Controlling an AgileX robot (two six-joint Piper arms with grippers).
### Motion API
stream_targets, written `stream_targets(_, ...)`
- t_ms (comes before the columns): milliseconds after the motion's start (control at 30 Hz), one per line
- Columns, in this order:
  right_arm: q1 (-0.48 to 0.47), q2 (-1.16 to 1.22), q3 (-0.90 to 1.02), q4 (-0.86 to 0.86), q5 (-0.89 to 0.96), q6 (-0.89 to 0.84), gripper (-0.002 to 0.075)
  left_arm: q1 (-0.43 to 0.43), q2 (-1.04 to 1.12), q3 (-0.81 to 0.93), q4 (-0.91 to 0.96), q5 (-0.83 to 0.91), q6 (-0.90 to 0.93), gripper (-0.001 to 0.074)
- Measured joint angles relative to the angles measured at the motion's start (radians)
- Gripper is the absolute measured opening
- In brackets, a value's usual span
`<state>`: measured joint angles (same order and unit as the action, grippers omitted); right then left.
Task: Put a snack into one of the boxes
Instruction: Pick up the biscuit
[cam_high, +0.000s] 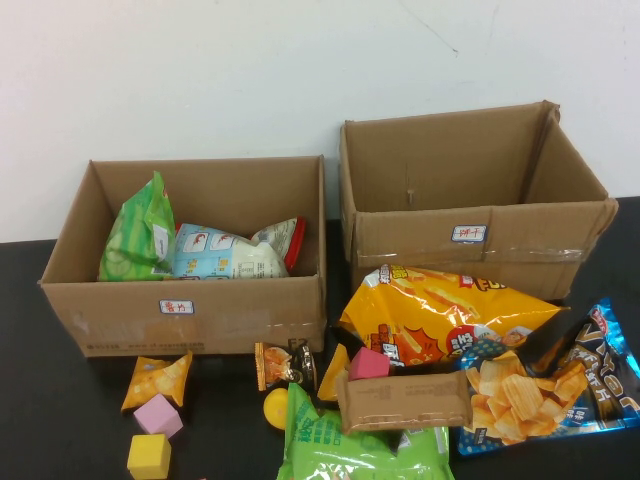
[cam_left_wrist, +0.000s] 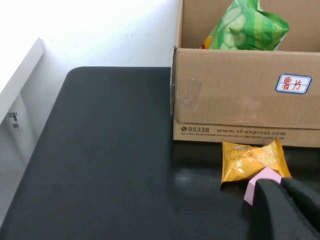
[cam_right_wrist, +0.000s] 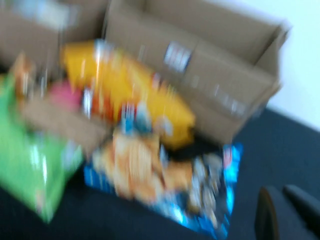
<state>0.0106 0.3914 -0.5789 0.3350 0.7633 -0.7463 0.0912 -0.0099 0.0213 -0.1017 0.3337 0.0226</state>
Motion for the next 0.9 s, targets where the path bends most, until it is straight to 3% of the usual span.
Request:
stream_targets(233,0.056,0.384,-0.207,-0.048,0.178,-0.254,-0.0001,0.0,0.0,0.0,0.0,0.0,0.0,-0.0003)
stream_targets(433,0.287,0.699,-0.322,-0.09,0.203,-0.348,-0.0001,0.0,0.0,0.0,0.0,0.0,0.0,-0.0003)
stream_targets(667,0.452,1.011,-0.461,-0.168,0.203,-0.398,0.0002,0.0,0.0,0.0,0.0,0.0,0.0,-0.0003)
stream_targets(800,0.514,1.176,-0.554,-0.172,0.203,-0.409,0.0086,0.0,0.0,0.0,0.0,0.0,0.0,-0.0003)
stream_targets(900,0.557,1.268,-0.628,-0.166,0.203,-0.409,0.0262,0.0,0.0,0.0,0.0,0.0,0.0,-0.0003)
